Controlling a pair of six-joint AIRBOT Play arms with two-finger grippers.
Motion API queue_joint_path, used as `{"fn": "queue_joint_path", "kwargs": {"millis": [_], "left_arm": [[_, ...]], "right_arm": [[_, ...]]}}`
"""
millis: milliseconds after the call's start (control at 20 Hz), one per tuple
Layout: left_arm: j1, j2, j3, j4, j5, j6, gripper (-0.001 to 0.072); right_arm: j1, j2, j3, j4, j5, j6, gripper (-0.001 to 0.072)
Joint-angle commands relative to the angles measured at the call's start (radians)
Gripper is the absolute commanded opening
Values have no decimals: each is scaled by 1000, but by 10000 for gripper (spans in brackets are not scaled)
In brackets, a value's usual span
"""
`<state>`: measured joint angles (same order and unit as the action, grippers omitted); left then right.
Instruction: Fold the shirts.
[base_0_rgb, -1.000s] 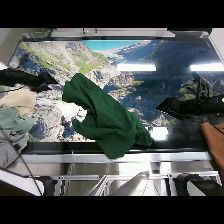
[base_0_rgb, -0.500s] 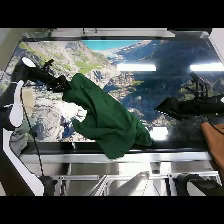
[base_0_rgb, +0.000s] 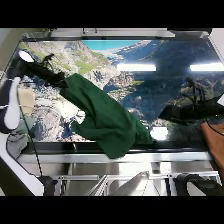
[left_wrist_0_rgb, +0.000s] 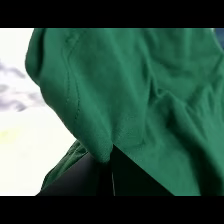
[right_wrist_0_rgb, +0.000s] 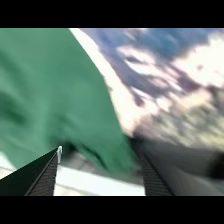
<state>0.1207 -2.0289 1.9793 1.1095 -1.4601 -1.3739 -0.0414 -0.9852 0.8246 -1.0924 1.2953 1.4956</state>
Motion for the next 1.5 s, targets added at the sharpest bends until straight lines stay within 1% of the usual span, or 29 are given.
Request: {"fn": "queue_joint_path", "kwargs": {"millis": [0, 50, 150, 200, 300, 400, 500, 550, 600, 650, 900, 950, 1000, 1050, 1100, 1200, 1300, 1400, 1450], "left_arm": [[64, 159, -77, 147, -11, -41, 15], [88, 206, -128, 146, -6, -40, 15], [124, 276, -219, 146, -6, -40, 15], [136, 306, -257, 146, -5, -38, 15], [153, 359, -327, 146, 5, -36, 15], [158, 404, -390, 146, 17, -31, 15], [153, 433, -442, 147, 28, -29, 15], [147, 439, -457, 147, 29, -29, 15], [148, 444, -467, 147, 30, -29, 15], [148, 445, -468, 146, 31, -29, 16], [148, 445, -421, 146, 40, -29, 15], [148, 445, -409, 146, 40, -29, 16], [148, 445, -401, 146, 41, -30, 15], [148, 445, -394, 146, 42, -30, 15], [148, 445, -392, 146, 42, -30, 16], [148, 445, -393, 146, 35, -30, 15], [149, 450, -393, 147, 19, -30, 15], [159, 479, -394, 147, 18, -30, 15], [167, 502, -397, 147, 19, -31, 15]], "right_arm": [[0, -42, -71, -59, 24, -13, 631], [0, -61, -124, 23, -20, -48, 651], [2, -122, -214, 238, -104, -144, 652], [8, -164, -235, 343, -151, -195, 652], [53, -262, -239, 484, -222, -257, 651], [142, -353, -239, 546, -227, -290, 646], [243, -400, -239, 621, -309, -297, 645], [289, -408, -239, 702, -344, -317, 646], [330, -415, -239, 779, -349, -347, 646], [374, -421, -239, 822, -351, -352, 646], [528, -457, -238, 913, -428, -351, 643], [544, -467, -238, 930, -437, -352, 613], [556, -473, -238, 941, -445, -352, 438], [559, -473, -238, 940, -457, -353, 176], [559, -472, -237, 941, -470, -354, 26], [538, -465, -237, 938, -473, -352, 25], [473, -413, -237, 919, -421, -352, 25], [362, -302, -237, 871, -353, -348, 24], [290, -231, -237, 832, -332, -325, 24]]}}
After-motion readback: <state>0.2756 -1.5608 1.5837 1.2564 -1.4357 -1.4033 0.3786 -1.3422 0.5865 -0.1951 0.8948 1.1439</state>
